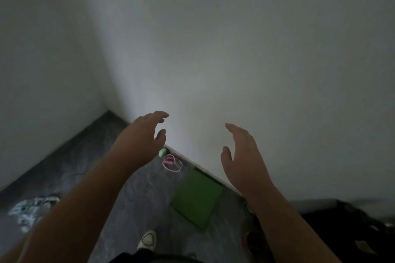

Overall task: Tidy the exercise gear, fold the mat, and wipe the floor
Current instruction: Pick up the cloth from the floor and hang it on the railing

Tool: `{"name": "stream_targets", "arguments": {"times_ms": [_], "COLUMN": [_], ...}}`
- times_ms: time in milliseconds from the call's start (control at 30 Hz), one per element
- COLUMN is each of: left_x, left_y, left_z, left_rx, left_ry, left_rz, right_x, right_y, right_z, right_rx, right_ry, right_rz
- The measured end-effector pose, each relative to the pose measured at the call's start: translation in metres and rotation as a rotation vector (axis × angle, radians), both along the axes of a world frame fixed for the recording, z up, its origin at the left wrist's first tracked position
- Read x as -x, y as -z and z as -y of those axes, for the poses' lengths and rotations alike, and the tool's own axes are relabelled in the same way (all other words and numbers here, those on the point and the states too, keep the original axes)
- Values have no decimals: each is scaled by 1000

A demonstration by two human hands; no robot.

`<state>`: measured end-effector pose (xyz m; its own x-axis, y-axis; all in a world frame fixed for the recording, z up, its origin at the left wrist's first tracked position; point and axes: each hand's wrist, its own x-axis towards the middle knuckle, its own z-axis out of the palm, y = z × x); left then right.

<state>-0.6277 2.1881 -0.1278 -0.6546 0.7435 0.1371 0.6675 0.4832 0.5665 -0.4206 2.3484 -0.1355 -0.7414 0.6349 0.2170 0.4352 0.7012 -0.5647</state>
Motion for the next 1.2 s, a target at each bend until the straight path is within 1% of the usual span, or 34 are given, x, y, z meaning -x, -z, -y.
{"name": "stream_targets", "arguments": {"times_ms": [167,333,433,567,733,867,1000,1100,1200], "left_x": [18,46,68,94,114,127,146,166,194], "left_y": [-5,-9,-10,-1,5,11,19,30,40], "left_z": [37,112,177,292,448,548,612,638,647], "left_rx": [6,75,75,81,90,70,79,102,116], "left_ry": [-111,-242,-346,-498,-697,-840,-960,-991,-1018], "left_rz": [0,-25,-25,18,59,89,80,110,149], "right_x": [25,84,126,190,276,332,375,403,434], "right_y": [-12,-18,-20,-18,-3,6,9,14,24], "right_z": [16,65,115,199,337,446,517,538,542], "right_rx": [50,24,7,35,86,75,132,128,132], "right_ry": [-107,-234,-359,-508,-640,-782,-867,-887,-897], "right_rz": [-11,-5,4,16,7,3,-2,8,41]}}
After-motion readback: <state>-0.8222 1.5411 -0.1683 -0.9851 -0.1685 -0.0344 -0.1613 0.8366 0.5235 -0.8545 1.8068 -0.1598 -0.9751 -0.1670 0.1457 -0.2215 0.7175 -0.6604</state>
